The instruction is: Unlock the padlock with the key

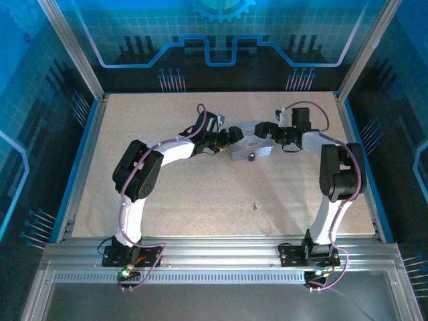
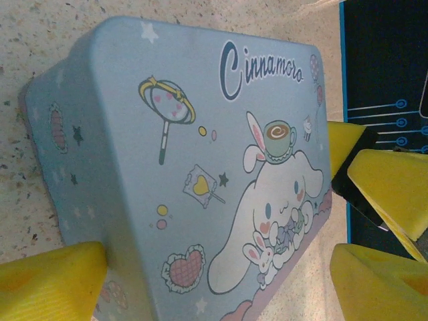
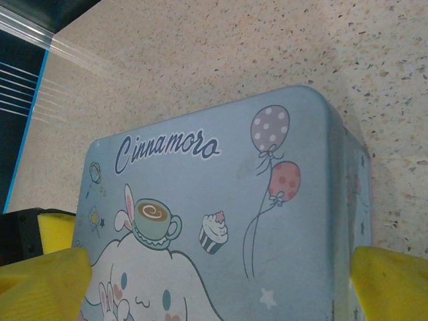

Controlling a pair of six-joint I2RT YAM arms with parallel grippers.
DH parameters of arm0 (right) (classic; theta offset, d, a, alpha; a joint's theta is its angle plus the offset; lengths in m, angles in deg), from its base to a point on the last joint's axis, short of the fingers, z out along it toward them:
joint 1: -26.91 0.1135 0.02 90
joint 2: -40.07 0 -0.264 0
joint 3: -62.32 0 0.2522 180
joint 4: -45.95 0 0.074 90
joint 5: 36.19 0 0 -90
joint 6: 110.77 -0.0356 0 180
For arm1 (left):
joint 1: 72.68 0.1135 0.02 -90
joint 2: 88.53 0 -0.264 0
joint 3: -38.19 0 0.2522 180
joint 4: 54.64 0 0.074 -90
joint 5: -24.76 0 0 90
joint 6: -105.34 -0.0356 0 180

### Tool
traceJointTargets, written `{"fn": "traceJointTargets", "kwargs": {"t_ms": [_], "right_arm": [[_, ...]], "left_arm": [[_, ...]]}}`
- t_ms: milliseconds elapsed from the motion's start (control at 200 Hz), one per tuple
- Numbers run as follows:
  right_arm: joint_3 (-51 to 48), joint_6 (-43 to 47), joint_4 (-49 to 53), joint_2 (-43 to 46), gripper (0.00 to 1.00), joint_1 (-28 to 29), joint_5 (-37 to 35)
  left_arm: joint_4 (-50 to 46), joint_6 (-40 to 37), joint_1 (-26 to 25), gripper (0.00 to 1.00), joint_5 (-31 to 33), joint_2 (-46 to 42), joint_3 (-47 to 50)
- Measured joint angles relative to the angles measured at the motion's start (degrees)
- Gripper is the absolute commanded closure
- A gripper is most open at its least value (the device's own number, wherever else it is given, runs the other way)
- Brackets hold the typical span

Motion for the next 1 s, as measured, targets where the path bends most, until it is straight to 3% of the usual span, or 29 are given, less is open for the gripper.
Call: {"fn": "traceJointTargets", "kwargs": {"t_ms": [495, 1000], "right_arm": [[-5.42, 0.61, 0.5, 5.16, 0.0, 2.38, -1.53], [-13.05, -0.96, 0.42, 11.72, 0.0, 12.85, -2.73]], "left_arm": [[-2.69, -2.86, 0.31, 0.12, 2.4, -1.42, 1.2], [-4.2, -6.03, 3.56, 0.11, 6.78, -12.02, 13.86]]}}
